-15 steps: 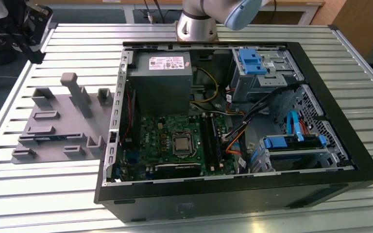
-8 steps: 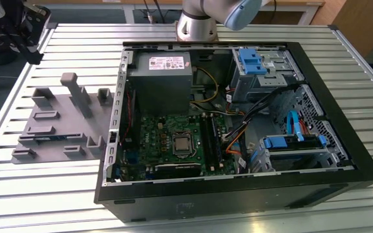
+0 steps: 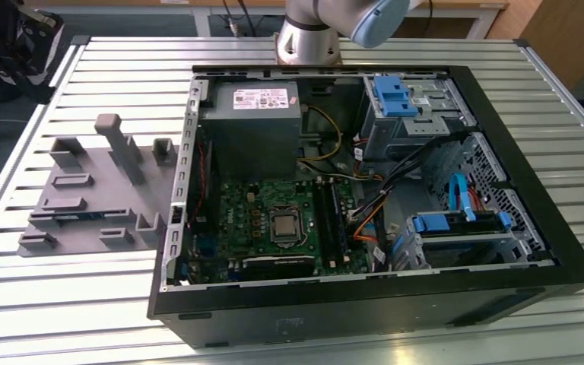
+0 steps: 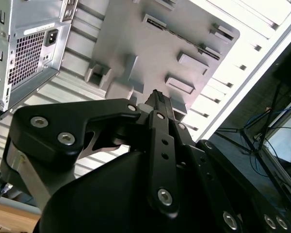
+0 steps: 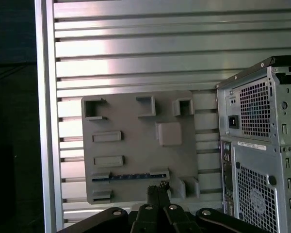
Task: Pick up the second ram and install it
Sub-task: 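Reach for the second ram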
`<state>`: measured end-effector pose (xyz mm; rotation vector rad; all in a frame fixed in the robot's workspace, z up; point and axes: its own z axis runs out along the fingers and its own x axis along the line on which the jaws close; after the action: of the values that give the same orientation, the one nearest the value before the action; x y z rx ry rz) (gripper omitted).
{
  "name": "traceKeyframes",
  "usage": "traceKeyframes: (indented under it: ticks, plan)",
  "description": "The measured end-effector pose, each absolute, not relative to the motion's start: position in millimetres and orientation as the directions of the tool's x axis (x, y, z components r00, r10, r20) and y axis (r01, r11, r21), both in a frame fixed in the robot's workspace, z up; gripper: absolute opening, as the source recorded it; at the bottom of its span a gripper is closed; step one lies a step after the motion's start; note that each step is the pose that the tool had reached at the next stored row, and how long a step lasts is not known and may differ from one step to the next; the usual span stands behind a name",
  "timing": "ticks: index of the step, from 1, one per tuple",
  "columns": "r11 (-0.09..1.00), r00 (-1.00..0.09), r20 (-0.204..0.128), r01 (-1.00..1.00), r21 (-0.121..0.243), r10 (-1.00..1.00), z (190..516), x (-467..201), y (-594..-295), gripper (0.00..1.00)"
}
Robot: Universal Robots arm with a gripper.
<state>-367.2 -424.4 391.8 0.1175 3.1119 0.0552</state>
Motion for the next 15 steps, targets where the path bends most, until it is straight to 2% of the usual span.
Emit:
traceKeyframes:
  ticks: [15]
  plan:
    - [0.997, -0.997, -0.026, 0.075, 0.036, 0.076, 391.7, -389.7, -432.9, 0.11]
